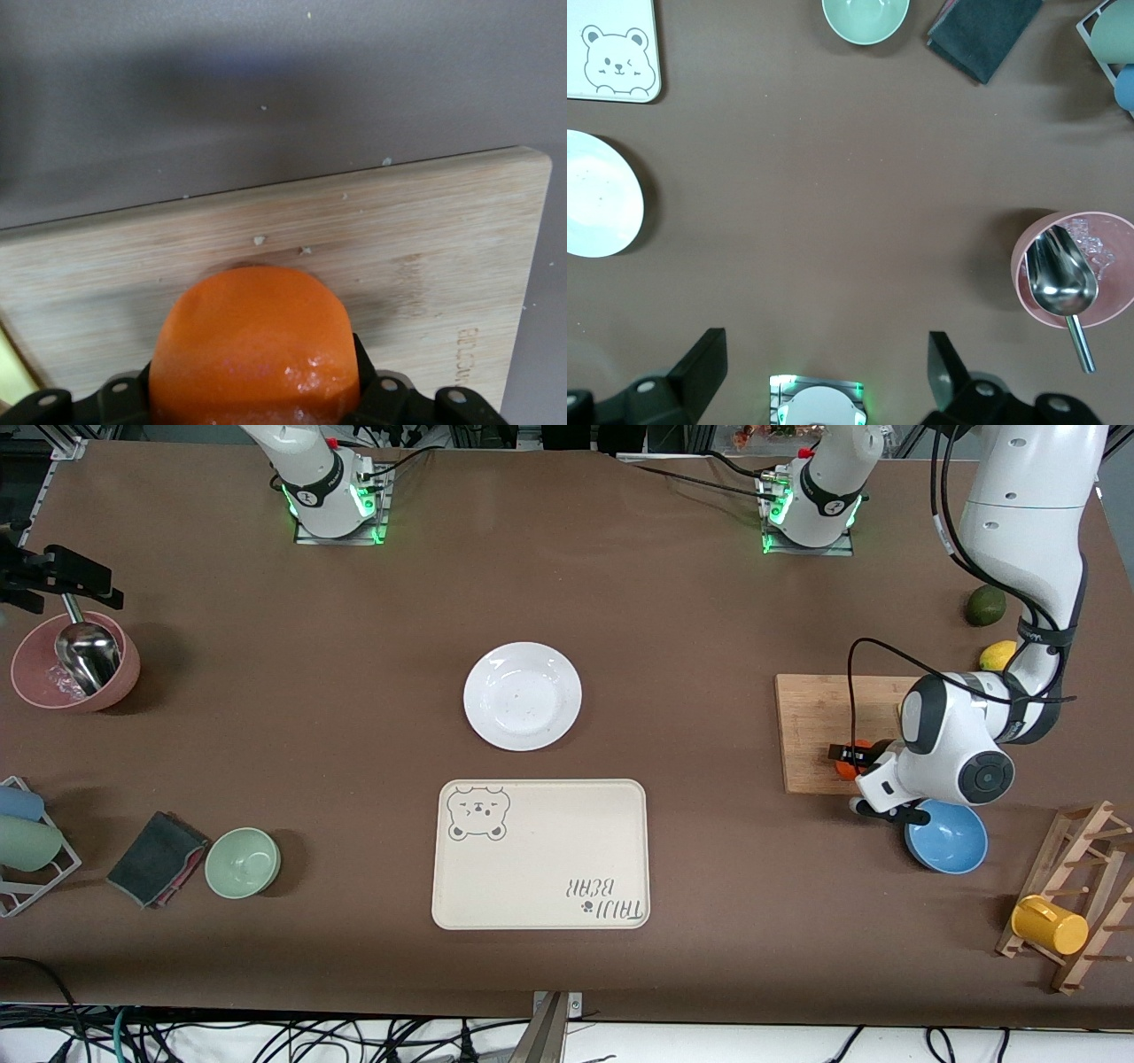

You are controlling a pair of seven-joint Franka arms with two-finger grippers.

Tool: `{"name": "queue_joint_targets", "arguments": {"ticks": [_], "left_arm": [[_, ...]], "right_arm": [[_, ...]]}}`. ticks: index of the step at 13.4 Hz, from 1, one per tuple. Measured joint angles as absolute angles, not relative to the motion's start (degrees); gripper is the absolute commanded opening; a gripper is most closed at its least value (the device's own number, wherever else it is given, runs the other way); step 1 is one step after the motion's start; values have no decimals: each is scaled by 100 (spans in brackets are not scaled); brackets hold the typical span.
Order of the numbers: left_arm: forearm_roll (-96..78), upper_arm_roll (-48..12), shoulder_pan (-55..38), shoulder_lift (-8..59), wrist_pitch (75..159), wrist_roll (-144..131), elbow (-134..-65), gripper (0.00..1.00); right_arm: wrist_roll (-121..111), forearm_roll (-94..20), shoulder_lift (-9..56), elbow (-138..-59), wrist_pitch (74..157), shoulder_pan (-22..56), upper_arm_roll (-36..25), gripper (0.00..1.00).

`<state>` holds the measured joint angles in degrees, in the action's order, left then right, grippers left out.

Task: Place orange and plate with both arms
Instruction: 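Lift the orange and carry it to the white plate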

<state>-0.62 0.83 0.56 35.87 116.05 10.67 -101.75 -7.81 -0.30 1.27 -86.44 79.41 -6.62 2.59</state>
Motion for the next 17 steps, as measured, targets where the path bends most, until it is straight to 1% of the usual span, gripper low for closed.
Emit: {"name": "queue_joint_targets", "arguments": {"ticks": [2,4,5,8,11,14,17], "left_arm": [[-62,73,7,3587,11605,1066,-10160,35],[-62,42,-103,3554,11569,1018,-10065,33],[-63,5,-213,3507,11395,881,-9940,33],[-236,-243,-801,3320,10573,-163,-9336,33],[-816,-494,-1630,3291,10448,-1589,-8972,33],[-1242,-524,-2584,3428,10669,-2792,-8712,33],[-1504,-532,-3494,3677,11636,-3907,-8602,33]], "right_arm": [[-781,-30,115,-8644,7929,-662,259,100],[-781,-30,112,-8644,7917,-662,259,100],[-781,-30,112,-8644,7910,-662,261,100],[-781,-30,110,-8644,7898,-662,267,100],[-780,-30,104,-8644,7895,-663,265,100],[-779,-30,102,-8643,7883,-664,254,100],[-779,-30,100,-8643,7819,-664,247,100]]}}
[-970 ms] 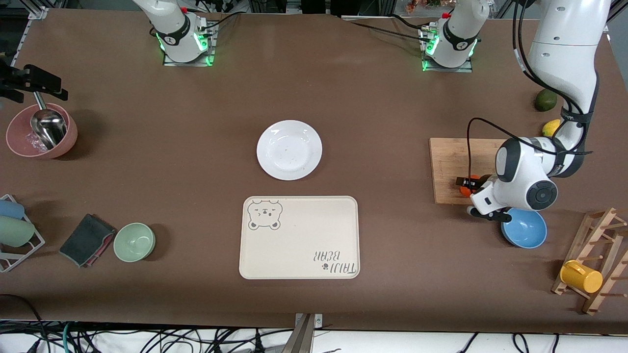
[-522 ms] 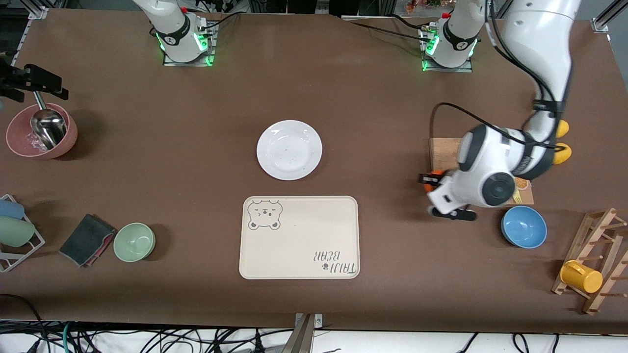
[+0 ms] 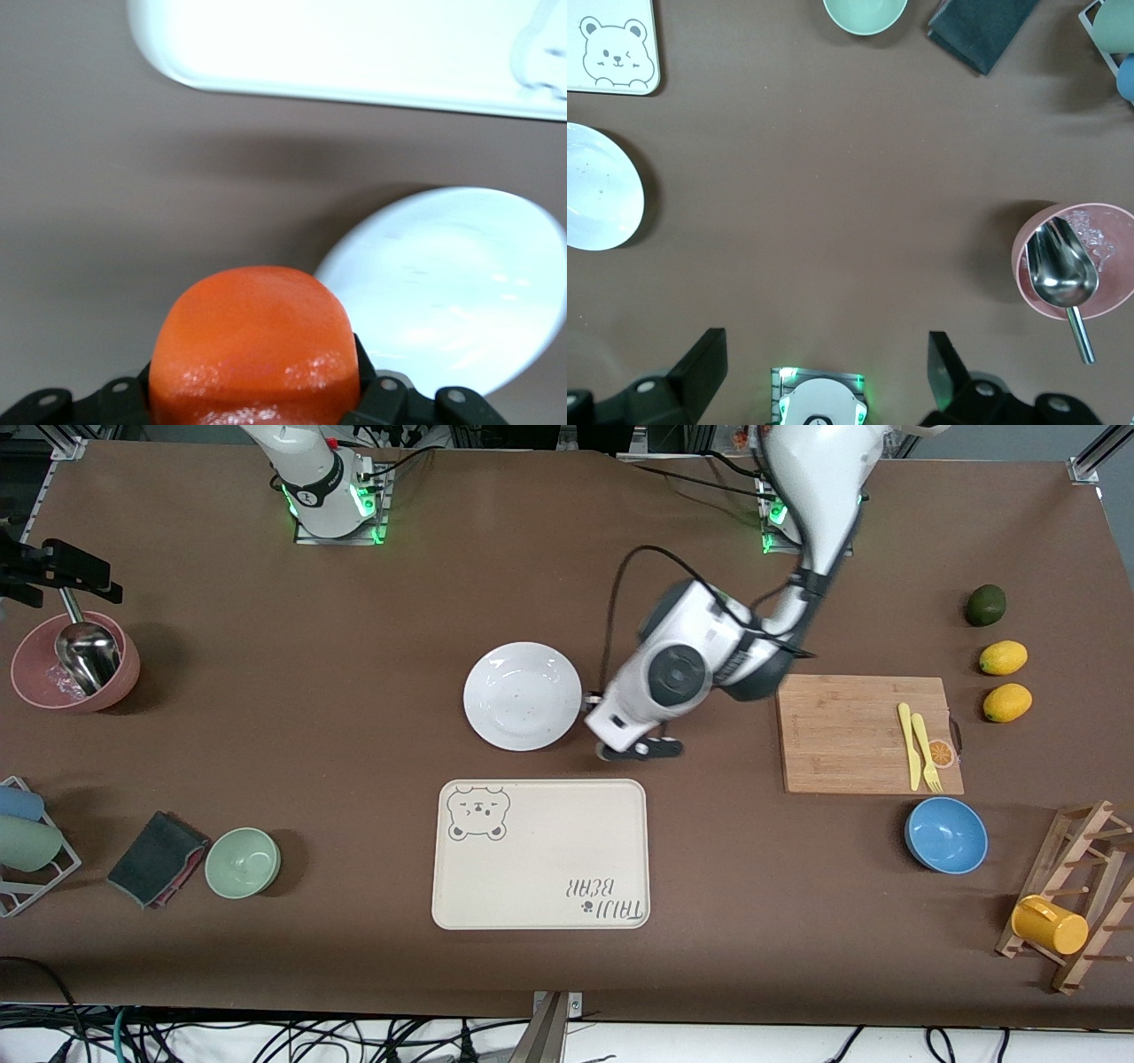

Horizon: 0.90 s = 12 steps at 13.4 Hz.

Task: Place orange and plate with both arms
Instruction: 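Lift the orange and carry it to the white plate, then lower the orange onto the white plate and open the left gripper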

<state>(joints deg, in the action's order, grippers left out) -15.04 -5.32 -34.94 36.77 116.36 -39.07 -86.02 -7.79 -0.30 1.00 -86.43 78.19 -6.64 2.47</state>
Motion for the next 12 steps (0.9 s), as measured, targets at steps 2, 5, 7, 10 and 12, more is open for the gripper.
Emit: {"name": "queue_joint_targets", "arguments": {"ticks": [2,5,7,10,12], "left_arm": [[-1520,-533,-4064,3891,12358,-4644,-8588,34],[-1521,-524,-4691,4166,13036,-5301,-8567,36],[-1521,-514,-4911,4365,13281,-5438,-8561,46],[-1521,-486,-4970,4620,13481,-5466,-8545,100],[-1521,-441,-4965,4652,13488,-5466,-8511,100]], "right_arm": [[-779,-30,92,-8642,7812,-664,246,100],[-779,-30,86,-8639,7812,-664,246,100],[-779,-30,86,-8637,7813,-664,246,100],[-779,-30,86,-8637,7814,-664,246,100],[-779,-30,86,-8637,7814,-664,246,100]]}}
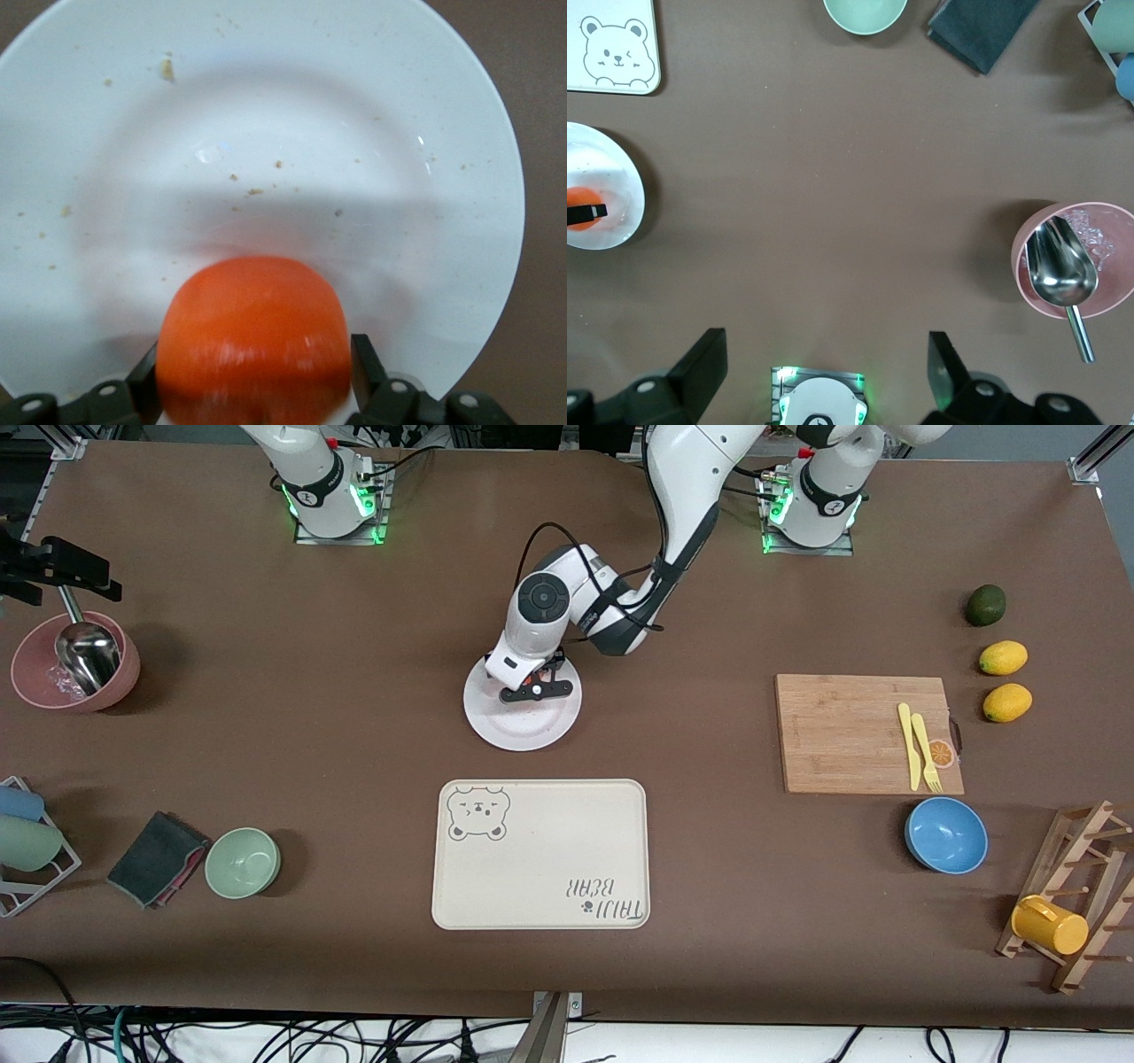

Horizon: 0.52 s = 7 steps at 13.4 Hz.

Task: Place orange and plate with both arms
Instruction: 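Lower the orange onto the white plate and open the left gripper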

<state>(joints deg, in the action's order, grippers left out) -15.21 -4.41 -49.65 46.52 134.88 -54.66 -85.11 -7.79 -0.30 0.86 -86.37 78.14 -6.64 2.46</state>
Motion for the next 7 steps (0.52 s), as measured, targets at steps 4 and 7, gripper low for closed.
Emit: {"name": "queue_joint_targets", "arguments": {"ticks": [4,7], "left_arm": [[-1521,-164,-4931,4591,12994,-5466,-8110,100],[-1521,12,-4543,4468,11570,-5439,-7417,100]], "right_arm": [[-779,-30,86,-8637,7815,-664,242,100],[-779,-29,91,-8637,7826,-666,223,100]]}}
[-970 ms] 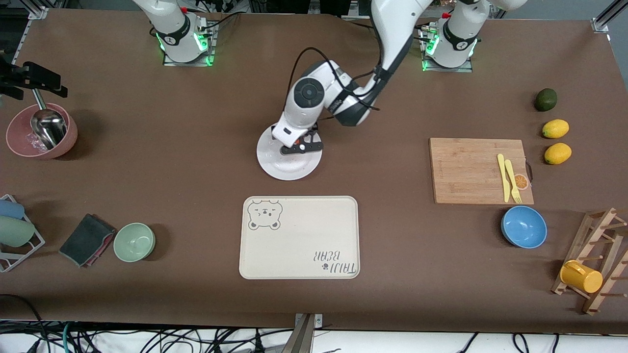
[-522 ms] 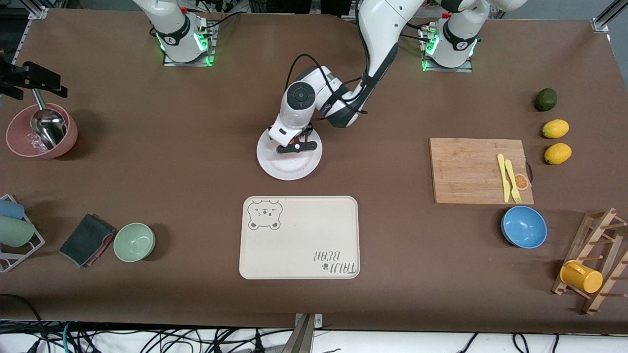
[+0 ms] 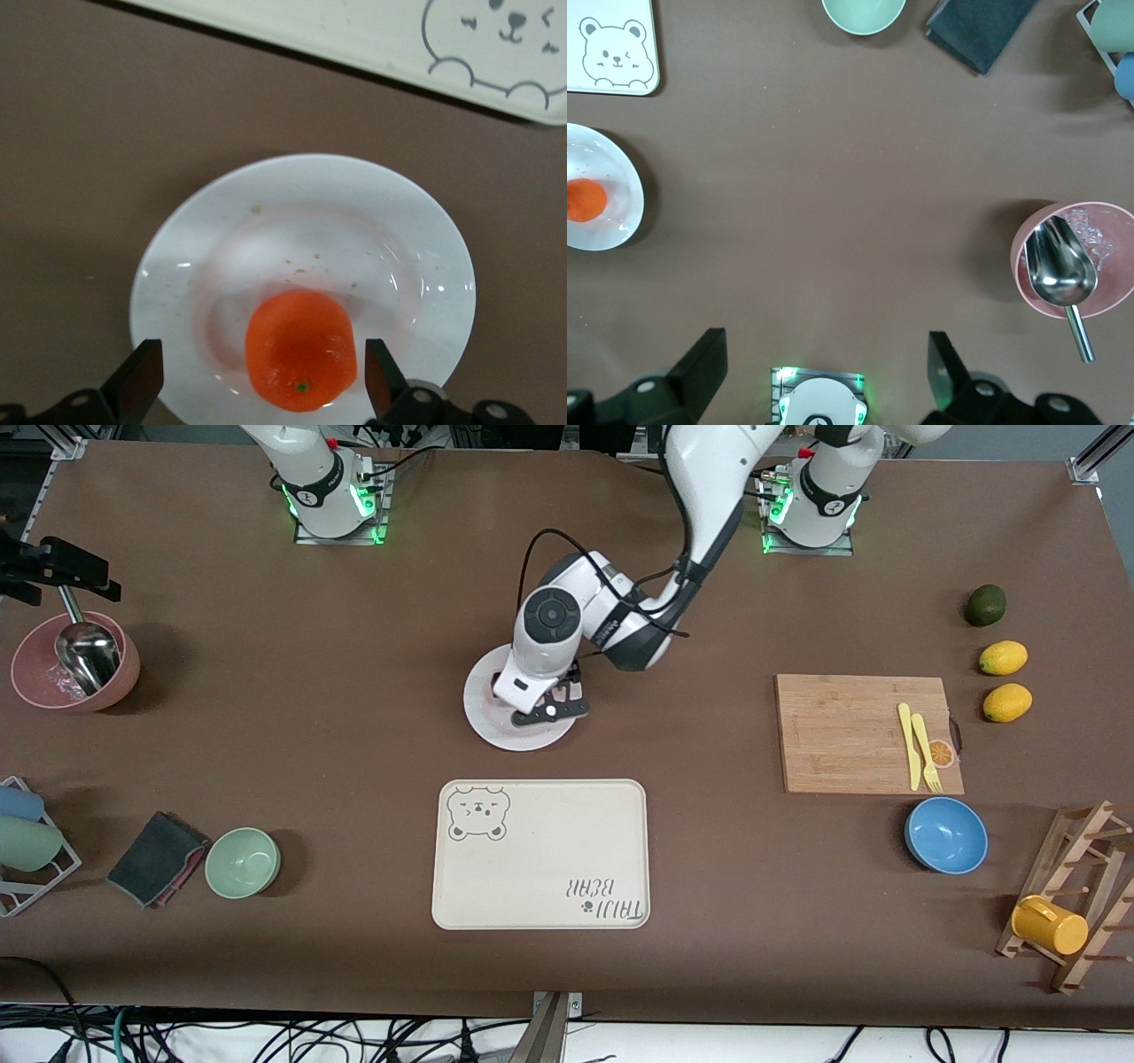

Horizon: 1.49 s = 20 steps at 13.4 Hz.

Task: Place orange and plate with both arms
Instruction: 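Lower the orange onto the white plate and open the left gripper, then withdraw the left gripper while the right gripper reaches toward the plate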

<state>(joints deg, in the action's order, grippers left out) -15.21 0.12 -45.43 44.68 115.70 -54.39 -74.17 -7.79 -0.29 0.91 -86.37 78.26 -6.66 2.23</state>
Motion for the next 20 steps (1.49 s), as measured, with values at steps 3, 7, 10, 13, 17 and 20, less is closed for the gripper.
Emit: {"name": "queue_joint_targets", "arguments": {"ticks": [3,7,10,13,17,20], "left_arm": [[-1520,34,-3866,4172,10565,-4783,-7048,100],[-1510,97,-2461,3731,9168,-2826,-7030,100],[-1147,108,-1237,3505,8560,-1132,-7027,100],[-513,96,-545,3370,8378,-387,-7028,100],[-321,88,-362,3252,8376,-284,-7027,100],[-168,85,-145,2844,8451,-284,-7149,100]], "right_arm": [[-779,-28,94,-8637,7853,-671,204,100],[-779,-30,95,-8637,7861,-661,217,100],[-781,-33,116,-8637,7863,-644,255,100],[-782,-124,158,-8639,7862,-568,327,100],[-782,-749,175,-8965,7967,-532,448,100],[-782,-1472,93,-9799,8644,-523,493,100]]}}
